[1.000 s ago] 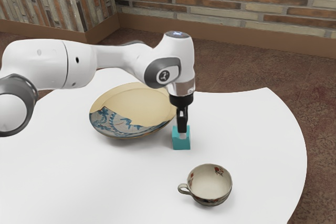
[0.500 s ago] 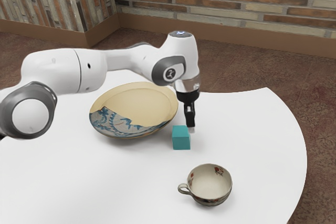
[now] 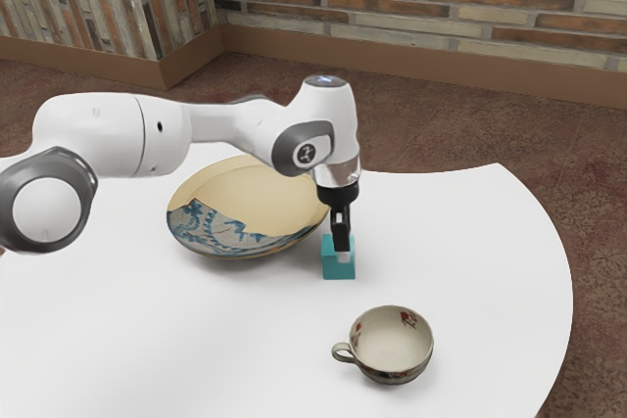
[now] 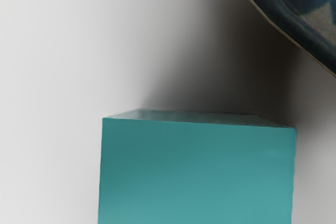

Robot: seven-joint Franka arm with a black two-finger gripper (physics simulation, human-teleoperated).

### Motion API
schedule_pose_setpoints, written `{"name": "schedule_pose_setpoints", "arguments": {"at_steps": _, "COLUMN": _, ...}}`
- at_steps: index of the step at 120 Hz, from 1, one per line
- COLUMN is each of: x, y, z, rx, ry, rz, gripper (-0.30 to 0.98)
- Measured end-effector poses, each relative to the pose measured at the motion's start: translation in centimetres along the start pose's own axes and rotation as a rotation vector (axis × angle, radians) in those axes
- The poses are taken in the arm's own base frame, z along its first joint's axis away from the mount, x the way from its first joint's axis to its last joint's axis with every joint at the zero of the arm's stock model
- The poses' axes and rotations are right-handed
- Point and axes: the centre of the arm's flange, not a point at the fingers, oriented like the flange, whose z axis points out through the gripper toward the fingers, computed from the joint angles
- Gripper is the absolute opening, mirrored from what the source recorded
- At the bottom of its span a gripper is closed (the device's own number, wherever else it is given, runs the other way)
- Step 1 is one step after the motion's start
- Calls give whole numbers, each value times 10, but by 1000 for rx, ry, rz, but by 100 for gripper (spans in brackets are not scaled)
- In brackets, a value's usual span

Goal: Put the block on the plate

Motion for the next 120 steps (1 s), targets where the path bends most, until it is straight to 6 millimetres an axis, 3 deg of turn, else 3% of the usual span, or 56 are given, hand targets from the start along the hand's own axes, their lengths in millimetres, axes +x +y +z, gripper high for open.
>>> {"name": "schedule_pose_setpoints", "arguments": {"at_steps": 57, "x": 6, "y": 5, "z": 30, "rx": 7, "ry": -26, "rz": 10, "gripper": 68}}
{"name": "schedule_pose_setpoints", "arguments": {"at_steps": 120, "x": 4, "y": 8, "z": 30, "rx": -15, "ry": -50, "rz": 26, "gripper": 44}}
